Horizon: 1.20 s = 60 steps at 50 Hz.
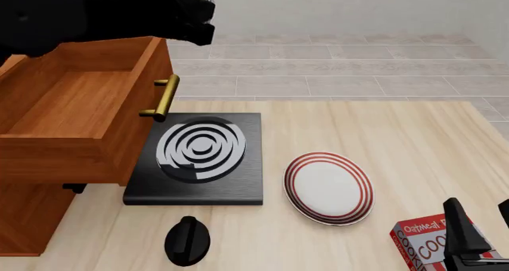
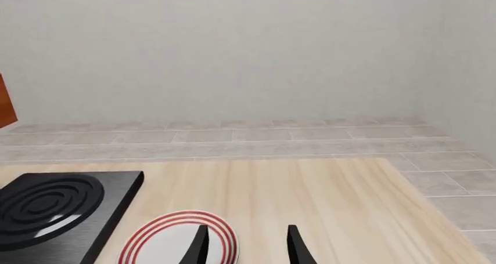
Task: Pick the akita bowl in the top layer of the wooden cabinet and place it on the plate.
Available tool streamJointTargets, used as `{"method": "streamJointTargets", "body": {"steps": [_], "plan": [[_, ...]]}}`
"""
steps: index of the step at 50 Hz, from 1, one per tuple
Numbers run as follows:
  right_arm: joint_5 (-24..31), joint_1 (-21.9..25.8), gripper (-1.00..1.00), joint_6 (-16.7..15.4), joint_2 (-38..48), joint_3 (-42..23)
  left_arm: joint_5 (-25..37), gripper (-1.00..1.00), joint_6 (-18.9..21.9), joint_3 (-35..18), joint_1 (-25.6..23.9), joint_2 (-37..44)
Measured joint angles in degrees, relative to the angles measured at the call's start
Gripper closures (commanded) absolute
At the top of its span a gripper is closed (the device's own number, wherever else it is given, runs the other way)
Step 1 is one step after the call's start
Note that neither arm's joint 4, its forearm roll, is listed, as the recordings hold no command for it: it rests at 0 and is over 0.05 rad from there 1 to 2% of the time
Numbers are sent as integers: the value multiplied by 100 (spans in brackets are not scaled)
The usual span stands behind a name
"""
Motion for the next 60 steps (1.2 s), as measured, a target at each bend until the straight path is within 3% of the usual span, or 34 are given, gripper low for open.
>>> {"method": "streamJointTargets", "body": {"steps": [60], "plan": [[-31,16,-100,-27,0,9,-684,100,411,330,-942,499]]}}
